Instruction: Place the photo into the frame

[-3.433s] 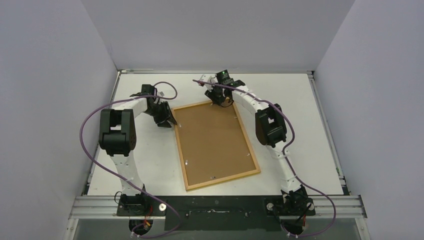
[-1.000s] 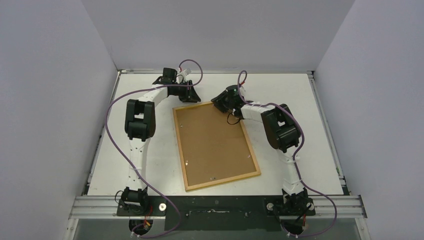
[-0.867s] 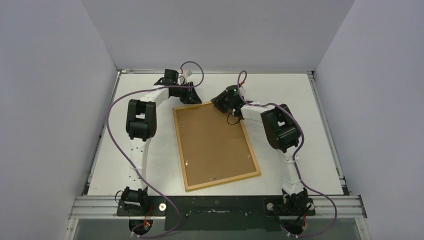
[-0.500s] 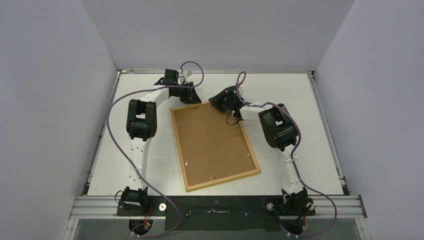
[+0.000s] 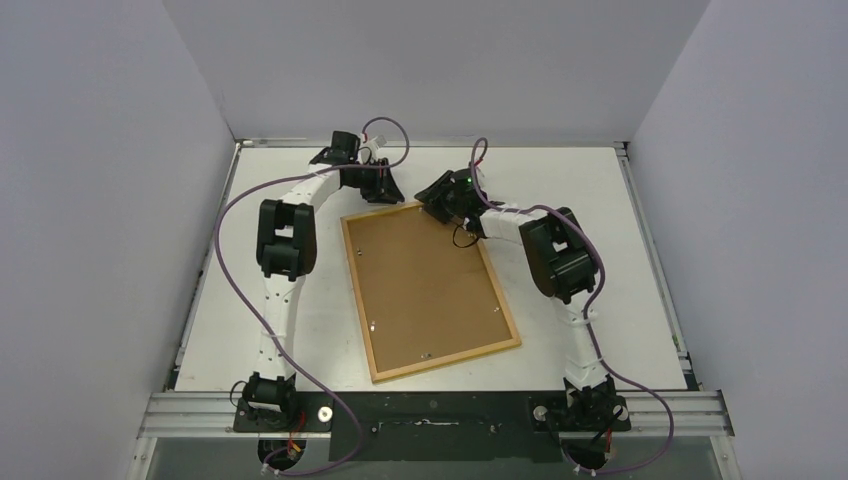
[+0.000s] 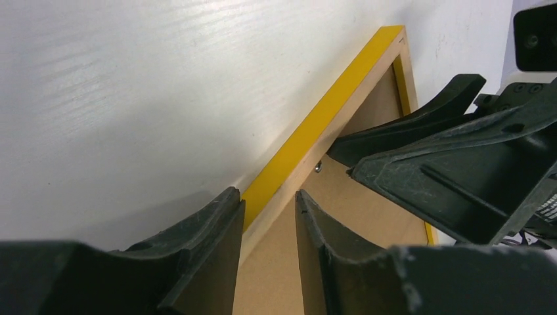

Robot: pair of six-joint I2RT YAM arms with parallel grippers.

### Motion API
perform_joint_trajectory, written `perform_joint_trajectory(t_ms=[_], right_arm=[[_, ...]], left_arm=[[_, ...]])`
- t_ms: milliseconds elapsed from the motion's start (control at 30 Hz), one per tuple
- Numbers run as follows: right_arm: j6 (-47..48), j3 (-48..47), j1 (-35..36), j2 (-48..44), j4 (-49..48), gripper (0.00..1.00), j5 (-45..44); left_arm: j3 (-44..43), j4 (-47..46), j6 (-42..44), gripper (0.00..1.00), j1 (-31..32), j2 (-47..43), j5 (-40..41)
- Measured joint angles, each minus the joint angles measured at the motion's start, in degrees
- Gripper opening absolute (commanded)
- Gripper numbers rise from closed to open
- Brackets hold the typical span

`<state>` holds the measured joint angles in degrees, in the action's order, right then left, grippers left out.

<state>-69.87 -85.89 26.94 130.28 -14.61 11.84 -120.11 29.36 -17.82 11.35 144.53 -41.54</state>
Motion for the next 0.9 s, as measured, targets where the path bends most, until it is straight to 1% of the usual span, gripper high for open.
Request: perform_joint_trajectory(t_ms=[133,367,433,533,600,667,767,900], right_arm=[[4.0,-0.9,0.0,-1.2,4.0,0.47,-1.3],[11.0,-0.9,0.0,-3.9,9.7,0.46,-2.6],[12.9,-0.9,0.1,-5.2,11.4,0.46,-2.9],[15.8,-1.5,0.3,-7.3,13.8,0.46,-2.9],[17.5,-2.4,0.6,-8.8,15.6,0.45,-2.8],[18.6,-3.3,1.3,-10.1,16.9,0.45,-2.8],[19.7,-3.8,3.4,-11.3,18.3,0.44,-2.8],[19.7,-3.8,7.4,-11.5,18.9,0.43,-1.3]], left_arm=[[-3.9,2.8,-0.8,0.37,-0.2,0.4,0.4],[-10.4,7.4,-1.7,0.48,-1.5,0.5,1.7],[-10.7,8.7,-1.7,0.51,-2.2,0.3,3.0],[-9.7,11.3,-1.6,0.56,-3.5,-0.9,7.1],[-5.2,11.6,-1.7,0.59,-4.1,-4.2,10.6],[1.7,11.1,-2.6,0.61,-4.6,-9.4,14.3],[13.7,9.4,-4.2,0.62,-5.1,-18.9,18.9],[27.6,5.3,-6.3,0.61,-5.9,-30.4,22.7]])
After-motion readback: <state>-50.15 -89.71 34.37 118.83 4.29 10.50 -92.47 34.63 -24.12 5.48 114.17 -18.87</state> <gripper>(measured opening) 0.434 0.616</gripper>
